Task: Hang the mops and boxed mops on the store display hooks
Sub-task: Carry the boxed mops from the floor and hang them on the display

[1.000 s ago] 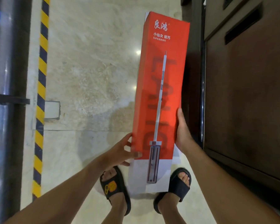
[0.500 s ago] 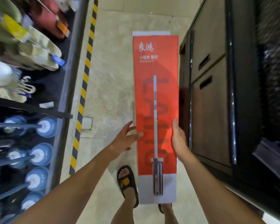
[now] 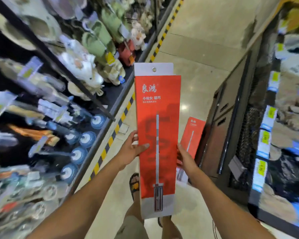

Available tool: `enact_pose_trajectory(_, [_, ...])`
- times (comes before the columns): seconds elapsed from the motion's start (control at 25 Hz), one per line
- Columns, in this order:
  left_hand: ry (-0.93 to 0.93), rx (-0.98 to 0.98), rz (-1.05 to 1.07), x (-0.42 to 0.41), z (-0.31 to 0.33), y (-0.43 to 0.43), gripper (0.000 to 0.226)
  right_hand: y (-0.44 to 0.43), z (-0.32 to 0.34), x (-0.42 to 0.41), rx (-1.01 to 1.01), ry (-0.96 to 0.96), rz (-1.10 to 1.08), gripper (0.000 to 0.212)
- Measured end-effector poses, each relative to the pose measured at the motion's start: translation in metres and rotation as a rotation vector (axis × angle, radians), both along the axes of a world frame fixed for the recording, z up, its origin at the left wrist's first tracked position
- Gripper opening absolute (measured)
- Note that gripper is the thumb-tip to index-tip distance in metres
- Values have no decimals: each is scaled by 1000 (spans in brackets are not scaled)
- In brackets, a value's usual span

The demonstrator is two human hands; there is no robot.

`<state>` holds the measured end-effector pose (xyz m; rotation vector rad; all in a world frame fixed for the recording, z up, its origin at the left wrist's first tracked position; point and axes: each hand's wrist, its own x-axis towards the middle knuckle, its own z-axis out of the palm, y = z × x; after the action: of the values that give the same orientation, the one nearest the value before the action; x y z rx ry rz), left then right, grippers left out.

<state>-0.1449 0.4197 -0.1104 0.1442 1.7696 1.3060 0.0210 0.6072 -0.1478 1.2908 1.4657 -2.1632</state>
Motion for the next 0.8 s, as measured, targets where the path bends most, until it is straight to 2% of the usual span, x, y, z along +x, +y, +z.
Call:
enact_pose_trajectory(0.08, [42,12,86,19,14,-34,64,-5,24,-13,32,78,65,62])
enact_pose_trajectory(0.2, [112,37,201,44,32,-90,81,-28,76,-49,152,296,145,69])
enact_pose_trajectory(0.28, [147,58,295,62,40,-128,90,-48,114,-75,230,473,168,65])
enact_pose_trajectory(0.44, [203,51,503,111,55,-214,89,-111,181,-117,356,770,358,69])
enact_pose_trajectory(0.6, [259,15,696,178,79,-306,96,-208,225,-124,308,889,713,67])
enact_pose_trajectory(0.8, [315,14,949,292,102,-417,90,-363,258,-72,191,986,1024,68])
